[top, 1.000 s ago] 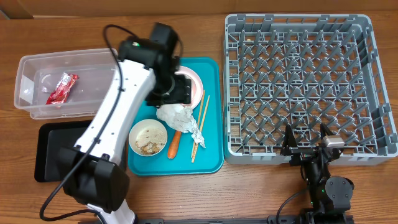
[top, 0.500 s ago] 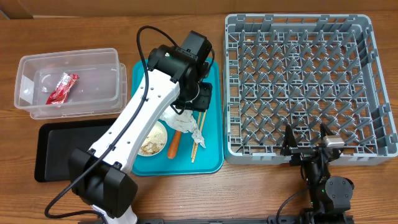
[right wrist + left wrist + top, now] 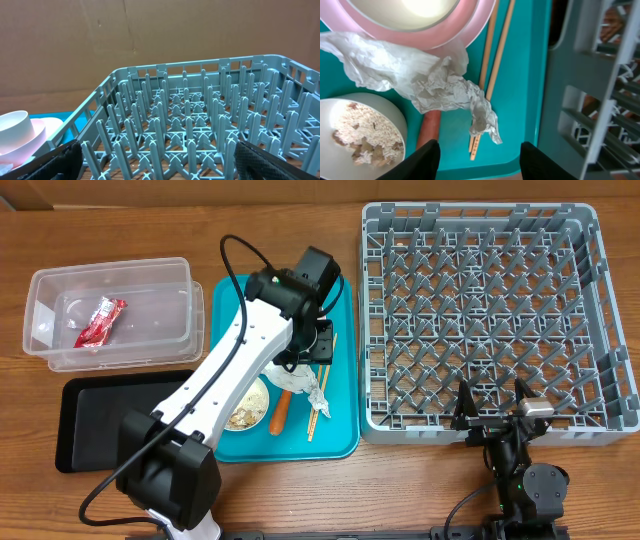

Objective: Sort waste into correct bins and load items into the dishwasher
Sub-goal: 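Move the left gripper back to the tray and grasp the crumpled tissue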

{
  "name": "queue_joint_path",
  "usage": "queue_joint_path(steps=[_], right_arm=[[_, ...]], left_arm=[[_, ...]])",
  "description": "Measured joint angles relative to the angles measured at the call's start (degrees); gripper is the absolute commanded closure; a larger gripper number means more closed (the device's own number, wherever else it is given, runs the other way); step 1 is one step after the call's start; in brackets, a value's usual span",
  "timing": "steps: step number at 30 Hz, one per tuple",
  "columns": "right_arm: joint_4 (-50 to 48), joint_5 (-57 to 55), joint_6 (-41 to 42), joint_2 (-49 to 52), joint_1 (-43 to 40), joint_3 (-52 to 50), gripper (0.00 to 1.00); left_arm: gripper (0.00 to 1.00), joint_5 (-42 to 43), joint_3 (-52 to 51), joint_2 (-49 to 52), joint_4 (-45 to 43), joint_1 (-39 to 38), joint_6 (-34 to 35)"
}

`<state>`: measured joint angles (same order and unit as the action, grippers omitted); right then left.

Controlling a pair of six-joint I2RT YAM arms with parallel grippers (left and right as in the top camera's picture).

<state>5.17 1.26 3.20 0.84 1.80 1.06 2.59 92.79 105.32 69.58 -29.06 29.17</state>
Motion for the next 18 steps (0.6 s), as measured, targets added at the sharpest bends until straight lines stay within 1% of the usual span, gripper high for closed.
queue_joint_path(steps=[10,13,18], right_arm=[[-0.04,0.0,-0.07,0.0,-0.02,0.0,0.0],[-0.02,-0.02,-0.02,0.0,0.0,0.0,0.0],[0.0,-0.02,-0.04,0.0,0.0,0.0,0.0]], left_arm=[[0.46,-0.79,-8.15,0.0,-9.42,0.0,3.85],[0.44,-1.27,-9.77,0.0,-10.95,0.0,5.49],[0.43,-2.73,-12.55,0.0,-13.35,0.0,8.13]])
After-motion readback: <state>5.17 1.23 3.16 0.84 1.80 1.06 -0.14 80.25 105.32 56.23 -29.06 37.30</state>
